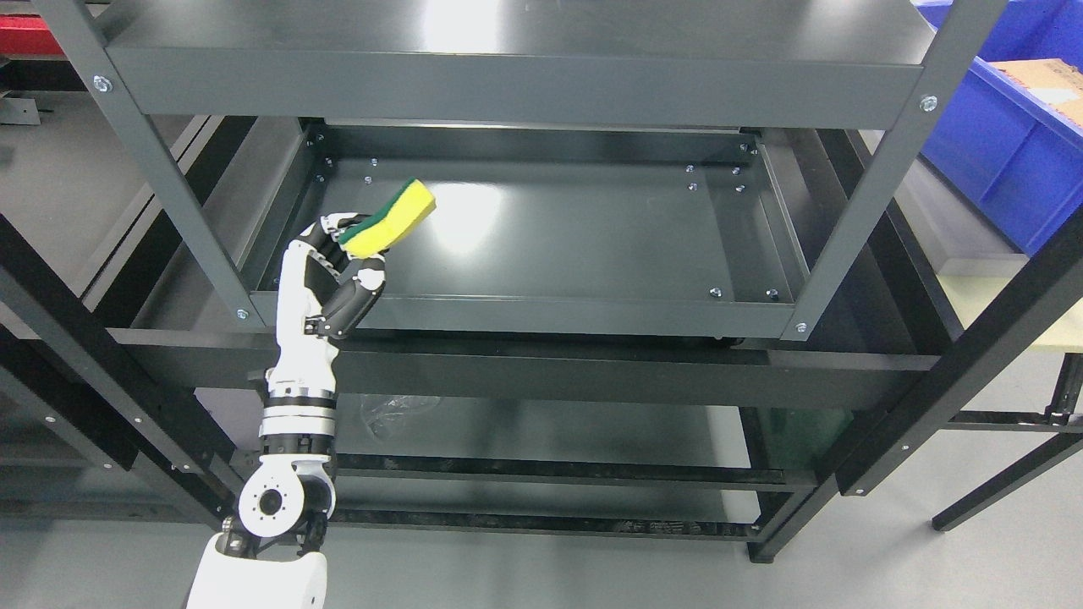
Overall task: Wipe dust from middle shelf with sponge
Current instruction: 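Pull the left hand back out of the shelf holding the sponge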
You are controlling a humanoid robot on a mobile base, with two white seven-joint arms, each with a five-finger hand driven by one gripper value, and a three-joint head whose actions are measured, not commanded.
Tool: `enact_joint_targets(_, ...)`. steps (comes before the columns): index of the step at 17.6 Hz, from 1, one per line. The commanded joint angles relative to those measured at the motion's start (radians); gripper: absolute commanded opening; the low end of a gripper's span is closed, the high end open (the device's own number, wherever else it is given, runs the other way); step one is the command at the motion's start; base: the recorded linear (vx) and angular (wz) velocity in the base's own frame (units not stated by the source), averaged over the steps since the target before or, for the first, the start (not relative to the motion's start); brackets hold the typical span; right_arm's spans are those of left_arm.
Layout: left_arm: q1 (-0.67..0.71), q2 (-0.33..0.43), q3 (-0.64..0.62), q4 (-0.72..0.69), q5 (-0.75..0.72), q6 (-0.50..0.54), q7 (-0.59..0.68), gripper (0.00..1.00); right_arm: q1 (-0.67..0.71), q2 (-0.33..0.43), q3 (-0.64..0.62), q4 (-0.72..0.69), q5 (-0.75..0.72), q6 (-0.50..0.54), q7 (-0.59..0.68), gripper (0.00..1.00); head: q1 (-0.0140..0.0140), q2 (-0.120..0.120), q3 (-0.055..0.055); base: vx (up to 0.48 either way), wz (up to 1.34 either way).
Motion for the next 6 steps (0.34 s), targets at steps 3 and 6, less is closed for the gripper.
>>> enact_joint_targets(3,0.031,0.015,0.100,-0.090,0.007,-0.004,-0.003,0.01,0.000,-0.017,0.000,-0.017,0.000,0.001,0.000,1.00,0.0000,0.000,0.000,0.000,0.00)
enact_joint_targets(6,0.031,0.015,0.099,-0.090,0.007,-0.002,-0.005,0.01,0.000,-0.017,0.000,-0.017,0.000,0.001,0.000,1.00,0.0000,0.000,0.000,0.000,0.00)
